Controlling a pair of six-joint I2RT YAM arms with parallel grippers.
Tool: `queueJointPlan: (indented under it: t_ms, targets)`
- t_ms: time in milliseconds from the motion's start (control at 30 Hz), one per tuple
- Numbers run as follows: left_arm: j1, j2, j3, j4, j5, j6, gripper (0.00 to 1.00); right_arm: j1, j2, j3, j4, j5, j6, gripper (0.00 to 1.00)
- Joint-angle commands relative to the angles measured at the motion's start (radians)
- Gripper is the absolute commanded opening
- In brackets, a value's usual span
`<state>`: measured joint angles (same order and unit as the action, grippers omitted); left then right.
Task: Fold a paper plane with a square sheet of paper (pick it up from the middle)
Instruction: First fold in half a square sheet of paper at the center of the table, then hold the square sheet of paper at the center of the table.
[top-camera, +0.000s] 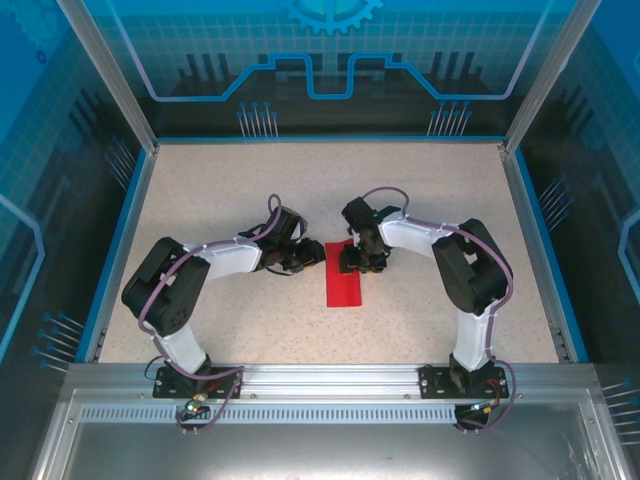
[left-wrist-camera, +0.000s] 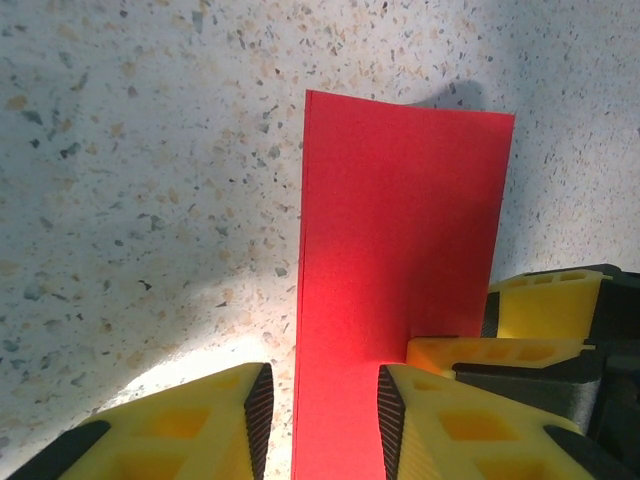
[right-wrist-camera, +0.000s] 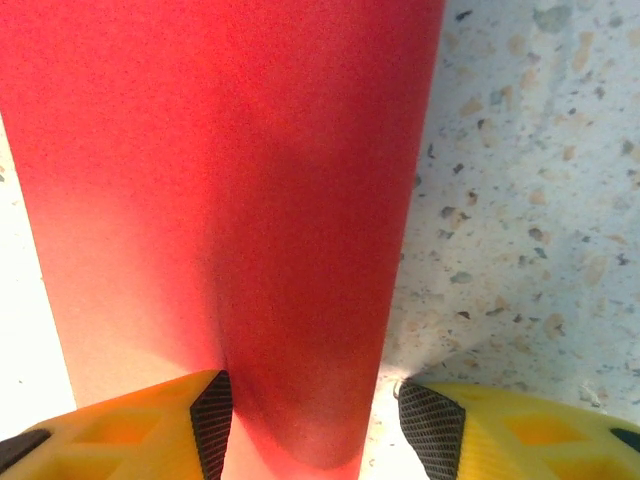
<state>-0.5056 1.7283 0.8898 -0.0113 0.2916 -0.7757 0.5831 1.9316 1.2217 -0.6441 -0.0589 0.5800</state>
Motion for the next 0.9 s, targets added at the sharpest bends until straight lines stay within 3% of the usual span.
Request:
queueJointPlan:
  t_ms: [0, 867]
  targets:
    - [0.002, 0.016, 0.024, -0.002, 0.010, 0.016, 0.33, 0.017, 0.159, -0.074, 0.032, 0.046, 0.006, 0.57]
    - [-0.017, 0.115, 0.070, 0.063, 0.161, 0.017, 0.16, 0.023, 0.191, -0.073, 0.032, 0.059, -0.002, 0.56]
